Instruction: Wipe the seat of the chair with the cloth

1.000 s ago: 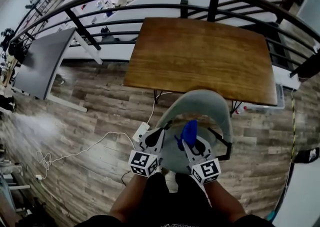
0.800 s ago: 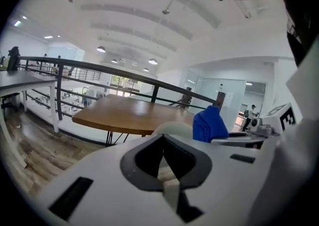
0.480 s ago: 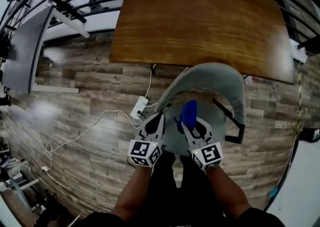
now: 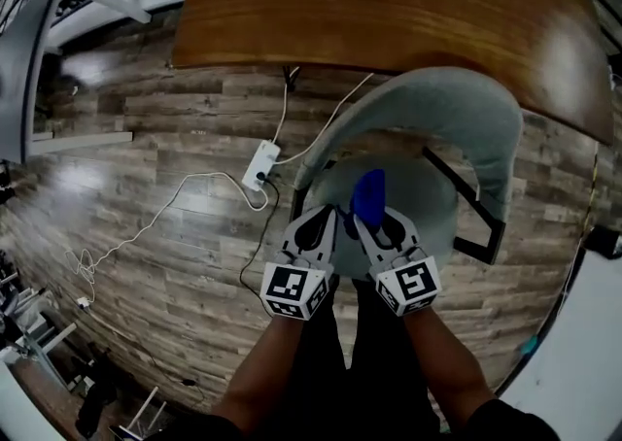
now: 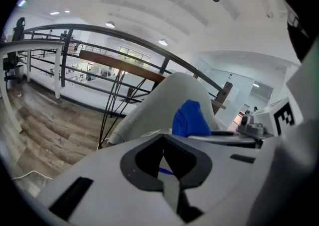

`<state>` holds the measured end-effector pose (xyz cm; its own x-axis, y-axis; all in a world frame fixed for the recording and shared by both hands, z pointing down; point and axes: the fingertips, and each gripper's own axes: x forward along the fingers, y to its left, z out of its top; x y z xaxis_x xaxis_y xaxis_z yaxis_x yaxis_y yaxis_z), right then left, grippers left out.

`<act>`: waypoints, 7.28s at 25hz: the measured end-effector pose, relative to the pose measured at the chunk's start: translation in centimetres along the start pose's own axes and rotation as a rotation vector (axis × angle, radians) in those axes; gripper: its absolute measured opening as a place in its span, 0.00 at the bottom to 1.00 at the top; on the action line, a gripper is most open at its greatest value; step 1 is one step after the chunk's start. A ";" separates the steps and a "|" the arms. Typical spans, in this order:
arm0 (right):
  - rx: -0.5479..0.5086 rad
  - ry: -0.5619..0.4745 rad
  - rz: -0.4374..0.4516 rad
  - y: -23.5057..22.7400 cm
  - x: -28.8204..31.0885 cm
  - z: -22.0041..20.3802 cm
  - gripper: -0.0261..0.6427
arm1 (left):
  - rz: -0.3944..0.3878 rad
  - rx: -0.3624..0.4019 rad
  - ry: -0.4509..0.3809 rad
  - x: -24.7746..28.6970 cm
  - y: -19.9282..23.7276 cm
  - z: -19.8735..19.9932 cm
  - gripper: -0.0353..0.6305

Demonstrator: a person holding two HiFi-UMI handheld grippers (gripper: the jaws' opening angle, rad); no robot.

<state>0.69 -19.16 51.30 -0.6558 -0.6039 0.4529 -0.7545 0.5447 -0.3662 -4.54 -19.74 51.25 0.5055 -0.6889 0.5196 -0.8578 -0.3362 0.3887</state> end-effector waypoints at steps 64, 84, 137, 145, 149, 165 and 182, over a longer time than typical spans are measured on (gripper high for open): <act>0.259 0.393 -0.137 -10.6 8.6 -19.1 0.20 | -0.052 0.065 0.206 6.5 0.8 -18.2 0.06; 0.297 0.401 -0.293 -17.9 2.1 -20.1 0.20 | -0.067 0.037 0.236 10.3 -2.5 -18.0 0.06; 0.172 0.407 -0.243 -1.3 5.4 -21.4 0.20 | 0.122 0.043 0.208 -2.3 6.5 -22.1 0.06; 0.148 0.438 -0.205 3.5 9.3 -23.5 0.20 | 0.156 0.034 0.209 -4.7 10.0 -23.4 0.06; 0.144 0.436 -0.241 3.3 9.4 -23.8 0.20 | 0.149 0.033 0.206 -5.9 10.5 -23.7 0.06; 0.190 0.396 -0.284 -0.5 6.6 -24.3 0.20 | 0.137 0.030 0.199 -3.1 7.7 -25.0 0.06; 0.219 0.405 -0.344 -6.3 -0.1 -25.5 0.20 | 0.072 0.066 0.224 -0.3 1.9 -24.9 0.06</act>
<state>6.12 -7.73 74.26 -0.3426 -0.4307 0.8349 -0.9385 0.1975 -0.2832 -3.96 -4.19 70.77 0.4442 -0.5558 0.7027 -0.8930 -0.3377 0.2974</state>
